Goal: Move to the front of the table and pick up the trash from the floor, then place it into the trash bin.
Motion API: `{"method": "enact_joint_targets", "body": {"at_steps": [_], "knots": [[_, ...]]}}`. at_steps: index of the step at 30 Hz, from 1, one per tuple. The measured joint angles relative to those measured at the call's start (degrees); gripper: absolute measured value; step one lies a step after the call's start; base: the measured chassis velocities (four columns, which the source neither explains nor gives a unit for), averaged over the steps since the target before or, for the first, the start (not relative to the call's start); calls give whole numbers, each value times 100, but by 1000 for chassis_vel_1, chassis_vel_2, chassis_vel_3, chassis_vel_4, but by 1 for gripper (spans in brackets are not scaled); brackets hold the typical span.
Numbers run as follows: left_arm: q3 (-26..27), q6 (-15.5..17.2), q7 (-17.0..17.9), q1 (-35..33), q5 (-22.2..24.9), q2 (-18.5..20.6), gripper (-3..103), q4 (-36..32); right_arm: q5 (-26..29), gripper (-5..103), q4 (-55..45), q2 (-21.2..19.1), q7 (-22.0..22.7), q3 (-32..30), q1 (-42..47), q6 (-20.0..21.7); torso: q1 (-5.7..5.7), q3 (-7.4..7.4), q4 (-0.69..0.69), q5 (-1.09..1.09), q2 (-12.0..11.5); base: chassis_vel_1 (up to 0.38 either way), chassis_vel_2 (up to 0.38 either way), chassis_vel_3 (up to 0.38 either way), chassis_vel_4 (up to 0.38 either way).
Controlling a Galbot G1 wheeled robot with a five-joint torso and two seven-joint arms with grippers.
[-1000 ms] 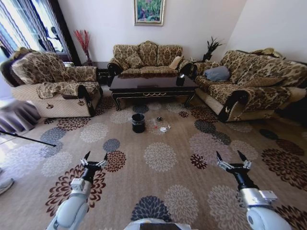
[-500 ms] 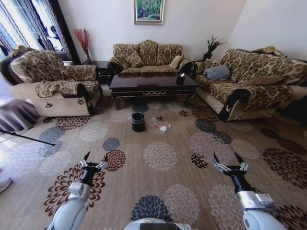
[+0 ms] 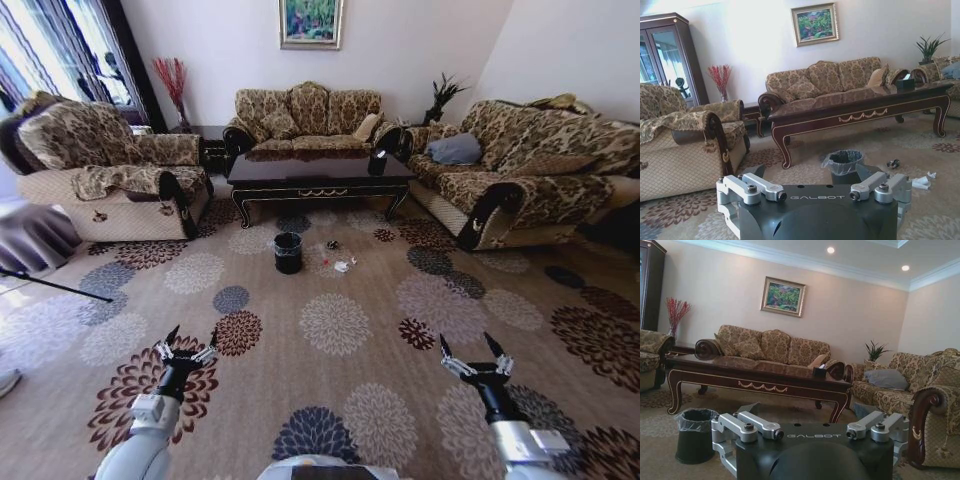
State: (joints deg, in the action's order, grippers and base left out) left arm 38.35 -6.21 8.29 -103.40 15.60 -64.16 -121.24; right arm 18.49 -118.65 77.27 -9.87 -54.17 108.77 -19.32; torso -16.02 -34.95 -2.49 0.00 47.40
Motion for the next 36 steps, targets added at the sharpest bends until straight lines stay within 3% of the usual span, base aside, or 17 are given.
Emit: {"method": "enact_joint_targets", "body": {"at_steps": [10,36], "knots": [[-45,128,6,169,101,-2,100,-74,600,100,-27,-108,-8,-100,-224,261,122,155,0,0,-278,0,0,0,0],[-148,654,133,594,169,-320,100,-142,444,100,-75,-140,87,-75,-412,317,372,514,0,0,-884,0,0,0,0]]}}
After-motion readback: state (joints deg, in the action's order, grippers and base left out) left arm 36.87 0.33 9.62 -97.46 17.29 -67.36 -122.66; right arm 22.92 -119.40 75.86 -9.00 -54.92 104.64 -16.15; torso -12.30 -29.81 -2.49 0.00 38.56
